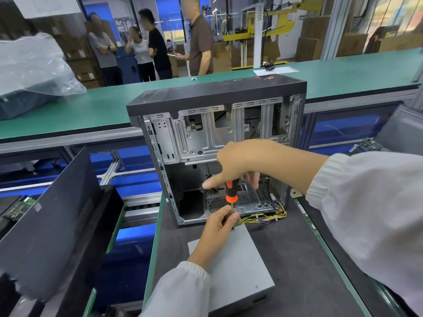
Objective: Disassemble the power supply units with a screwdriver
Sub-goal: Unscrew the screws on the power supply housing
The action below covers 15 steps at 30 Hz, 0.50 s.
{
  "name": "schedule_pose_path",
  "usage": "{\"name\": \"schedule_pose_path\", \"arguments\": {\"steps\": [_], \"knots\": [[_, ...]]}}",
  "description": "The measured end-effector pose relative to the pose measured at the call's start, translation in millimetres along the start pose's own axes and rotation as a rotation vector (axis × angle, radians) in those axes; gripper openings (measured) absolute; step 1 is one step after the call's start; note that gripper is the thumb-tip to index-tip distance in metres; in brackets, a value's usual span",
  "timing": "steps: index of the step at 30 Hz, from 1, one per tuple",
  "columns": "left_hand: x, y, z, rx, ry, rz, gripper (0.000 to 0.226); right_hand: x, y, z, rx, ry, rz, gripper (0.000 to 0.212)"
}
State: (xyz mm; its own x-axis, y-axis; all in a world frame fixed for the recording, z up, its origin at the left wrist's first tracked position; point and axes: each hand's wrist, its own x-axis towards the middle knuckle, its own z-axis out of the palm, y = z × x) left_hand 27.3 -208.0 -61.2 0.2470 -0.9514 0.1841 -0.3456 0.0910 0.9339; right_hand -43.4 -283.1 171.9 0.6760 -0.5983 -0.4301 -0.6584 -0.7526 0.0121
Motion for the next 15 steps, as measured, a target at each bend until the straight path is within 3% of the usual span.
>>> {"name": "schedule_pose_path", "arguments": {"steps": [3, 7, 9, 12, 15], "knots": [[-1, 1, 0, 0.009, 0.001, -0.007, 0.023, 4, -1, 7, -0.101, 0.137, 0.002, 0.061], [0, 4, 0, -0.001, -0.005, -0.008, 0.023, 0, 5, -3, -0.116, -0.005, -0.152, 0.013], [0, 4, 1, -0.005, -0.007, -0.009, 0.024, -3, 8, -8, 0.015, -0.093, -0.186, 0.033], [0, 3, 1, 0.0, -0.007, -0.005, 0.025, -7, 6, -5, 0.064, -0.048, -0.072, 0.061], [-1, 2, 2, 0.007, 0.0, -0.013, 0.022, -8, 4, 5, -0.035, 0.095, 0.008, 0.058]]}}
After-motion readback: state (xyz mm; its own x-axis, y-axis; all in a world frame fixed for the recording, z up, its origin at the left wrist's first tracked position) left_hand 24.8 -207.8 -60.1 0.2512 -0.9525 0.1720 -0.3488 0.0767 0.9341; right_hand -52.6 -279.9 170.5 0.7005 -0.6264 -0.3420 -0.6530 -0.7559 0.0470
